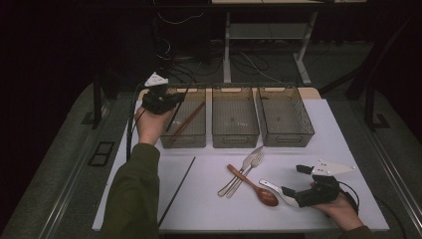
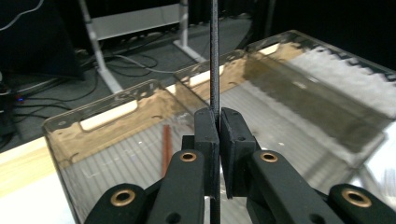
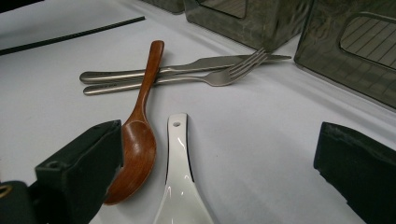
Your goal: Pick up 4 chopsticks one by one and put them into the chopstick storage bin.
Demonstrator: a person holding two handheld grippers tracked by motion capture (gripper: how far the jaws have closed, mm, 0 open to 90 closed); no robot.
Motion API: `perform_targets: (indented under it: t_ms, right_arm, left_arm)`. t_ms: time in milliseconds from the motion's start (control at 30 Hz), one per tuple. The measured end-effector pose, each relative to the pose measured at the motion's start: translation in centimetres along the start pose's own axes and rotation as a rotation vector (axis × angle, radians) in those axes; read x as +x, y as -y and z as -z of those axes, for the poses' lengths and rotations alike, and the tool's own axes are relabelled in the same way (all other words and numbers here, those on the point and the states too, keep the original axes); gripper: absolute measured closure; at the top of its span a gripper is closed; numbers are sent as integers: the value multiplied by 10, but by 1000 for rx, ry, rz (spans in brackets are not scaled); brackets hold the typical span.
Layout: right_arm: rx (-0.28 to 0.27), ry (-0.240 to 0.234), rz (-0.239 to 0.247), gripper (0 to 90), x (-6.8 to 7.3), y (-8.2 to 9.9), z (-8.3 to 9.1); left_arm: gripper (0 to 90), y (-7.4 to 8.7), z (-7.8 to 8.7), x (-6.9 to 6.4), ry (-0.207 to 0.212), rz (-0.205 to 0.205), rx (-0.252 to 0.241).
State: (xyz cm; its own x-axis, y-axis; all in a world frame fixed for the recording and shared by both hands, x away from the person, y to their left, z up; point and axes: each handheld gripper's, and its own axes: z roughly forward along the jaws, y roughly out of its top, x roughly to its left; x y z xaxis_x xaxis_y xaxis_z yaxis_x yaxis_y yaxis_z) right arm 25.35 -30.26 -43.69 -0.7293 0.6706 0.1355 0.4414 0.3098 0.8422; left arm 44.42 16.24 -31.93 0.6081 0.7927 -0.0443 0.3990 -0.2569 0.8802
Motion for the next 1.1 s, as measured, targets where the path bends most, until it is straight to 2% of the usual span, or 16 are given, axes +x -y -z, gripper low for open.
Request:
perform_targets:
  t_ms: [200, 333, 600, 800, 1000, 1100]
  right_arm:
    - [2, -2, -3, 14, 0, 0, 1]
    - [0, -3, -6, 14, 0, 0, 1]
    - [1, -3, -4, 14, 0, 1, 1]
    - [2, -2, -4, 14, 0, 1, 1]
    - [5, -3, -4, 14, 0, 1, 1]
    - [5, -3, -4, 13, 0, 1, 1]
  left_arm:
    - [854, 11, -16, 9, -33, 8, 61]
    - [854, 21, -24, 15, -49, 31, 99]
    - [854, 46, -33, 23, -58, 70, 170]
    - [853, 55, -35, 25, -63, 89, 195]
    - [844, 58, -36, 27, -78, 97, 210]
    - [791, 57, -35, 26, -88, 98, 201]
